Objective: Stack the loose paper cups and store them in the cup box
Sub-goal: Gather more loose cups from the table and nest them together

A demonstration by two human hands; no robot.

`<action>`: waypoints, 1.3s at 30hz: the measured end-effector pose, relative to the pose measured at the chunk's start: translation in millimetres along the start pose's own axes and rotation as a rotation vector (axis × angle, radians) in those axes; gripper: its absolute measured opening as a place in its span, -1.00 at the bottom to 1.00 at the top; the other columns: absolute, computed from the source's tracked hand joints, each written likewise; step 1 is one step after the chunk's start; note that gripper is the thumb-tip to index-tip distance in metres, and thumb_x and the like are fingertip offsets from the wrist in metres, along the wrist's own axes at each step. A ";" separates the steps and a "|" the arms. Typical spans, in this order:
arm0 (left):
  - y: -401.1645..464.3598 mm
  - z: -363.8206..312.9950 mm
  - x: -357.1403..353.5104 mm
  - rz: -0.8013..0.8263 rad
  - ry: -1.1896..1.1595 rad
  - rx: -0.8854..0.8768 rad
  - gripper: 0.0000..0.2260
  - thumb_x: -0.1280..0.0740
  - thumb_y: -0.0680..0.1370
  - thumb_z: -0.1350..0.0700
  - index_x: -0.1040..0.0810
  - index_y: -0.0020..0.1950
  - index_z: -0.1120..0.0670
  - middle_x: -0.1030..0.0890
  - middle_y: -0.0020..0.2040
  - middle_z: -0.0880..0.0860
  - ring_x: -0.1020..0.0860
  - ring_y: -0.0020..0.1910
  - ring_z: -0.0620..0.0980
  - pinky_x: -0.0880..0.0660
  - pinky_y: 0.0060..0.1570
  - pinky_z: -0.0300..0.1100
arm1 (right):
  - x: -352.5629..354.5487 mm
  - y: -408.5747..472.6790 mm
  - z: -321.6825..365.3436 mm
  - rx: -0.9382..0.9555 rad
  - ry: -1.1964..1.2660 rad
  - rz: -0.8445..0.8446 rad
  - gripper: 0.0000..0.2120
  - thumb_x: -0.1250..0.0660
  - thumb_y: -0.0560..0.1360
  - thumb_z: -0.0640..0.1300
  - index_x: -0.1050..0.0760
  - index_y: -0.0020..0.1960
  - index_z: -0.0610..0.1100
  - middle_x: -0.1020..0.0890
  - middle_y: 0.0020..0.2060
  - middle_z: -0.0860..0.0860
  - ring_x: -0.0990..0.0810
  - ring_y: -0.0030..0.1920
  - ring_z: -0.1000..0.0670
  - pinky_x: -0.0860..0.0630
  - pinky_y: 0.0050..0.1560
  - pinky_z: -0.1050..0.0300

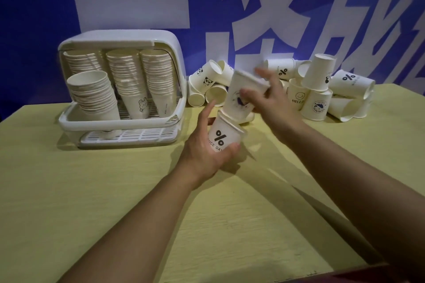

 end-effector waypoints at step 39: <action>9.5 10.6 10.4 -0.002 -0.186 0.063 -0.18 -0.45 0.30 -0.29 -0.15 0.50 -0.46 -0.56 0.21 -0.14 -0.62 0.07 -0.11 -0.62 0.09 0.10 | -47.7 29.3 0.6 0.070 0.048 0.137 -0.56 -0.42 0.50 -0.11 -0.36 0.33 -0.01 -0.44 0.25 -0.12 -0.59 0.14 -0.14 -0.65 0.05 -0.05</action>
Point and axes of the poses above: each hand's wrist, its own y-axis towards the middle knuckle, its own x-axis out of the back of the hand, z = x × y, the point moved 8 cm from there along y, towards the middle knuckle
